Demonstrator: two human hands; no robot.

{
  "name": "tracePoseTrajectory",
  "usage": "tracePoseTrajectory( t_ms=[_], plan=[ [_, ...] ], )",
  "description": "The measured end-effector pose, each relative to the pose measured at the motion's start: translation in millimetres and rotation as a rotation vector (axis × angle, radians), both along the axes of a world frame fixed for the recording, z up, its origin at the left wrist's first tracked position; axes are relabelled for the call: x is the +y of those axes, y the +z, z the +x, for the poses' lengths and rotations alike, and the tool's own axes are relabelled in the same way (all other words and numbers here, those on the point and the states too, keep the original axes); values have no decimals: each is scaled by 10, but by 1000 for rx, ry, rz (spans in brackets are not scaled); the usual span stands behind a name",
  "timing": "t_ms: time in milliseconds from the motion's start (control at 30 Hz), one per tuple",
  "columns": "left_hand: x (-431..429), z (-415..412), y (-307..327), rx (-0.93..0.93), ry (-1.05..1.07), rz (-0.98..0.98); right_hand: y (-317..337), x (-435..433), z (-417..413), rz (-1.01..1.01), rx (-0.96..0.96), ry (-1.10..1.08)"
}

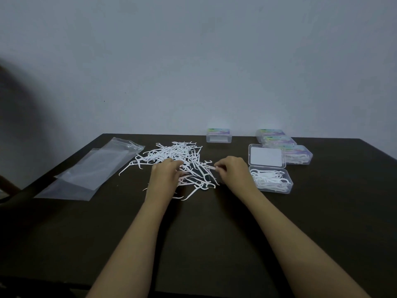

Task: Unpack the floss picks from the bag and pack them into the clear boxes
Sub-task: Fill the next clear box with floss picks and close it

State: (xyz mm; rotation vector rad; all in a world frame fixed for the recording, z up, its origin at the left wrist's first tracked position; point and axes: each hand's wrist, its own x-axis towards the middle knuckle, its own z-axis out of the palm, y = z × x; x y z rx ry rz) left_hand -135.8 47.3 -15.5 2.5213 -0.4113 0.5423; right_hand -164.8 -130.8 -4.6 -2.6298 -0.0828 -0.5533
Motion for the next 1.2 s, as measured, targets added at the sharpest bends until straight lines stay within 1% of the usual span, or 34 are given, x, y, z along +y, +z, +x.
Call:
tracePoseTrajectory(
  t_ms=[133,267,367,467,533,600,700,800,900,1000,1133,1200],
  plan=[
    [-121,14,116,-65,-44,3,139,-201,-36,71,-58,-14],
    [-387,39,258,-83,-106,-93,268,-523,-131,94,-63,-11],
    [-670,61,355,-72,-155,-261,316,-815,-262,81,-30,-38],
    [-1060,87,437,-12,-212,-492,308,-1136,-353,167,42,-91],
    [-1287,105,464,27,-246,-601,290,-1270,-346,212,118,-69],
    [-1478,132,431,79,-267,-701,288,-1342,-333,216,156,-19],
    [-1629,162,288,136,-220,-860,279,-1379,-316,210,202,44],
    [-1606,188,193,236,-201,-1024,284,-1387,-298,172,210,84],
    [-1509,193,166,311,-171,-1139,261,-1366,-282,138,215,69],
    [-1446,223,128,371,-126,-1232,232,-1273,-281,66,122,20],
    [-1419,251,86,436,-66,-1266,210,-985,-323,-111,51,35],
    [-1394,250,99,486,-68,-1206,176,-827,-312,-260,28,54]
  ],
)
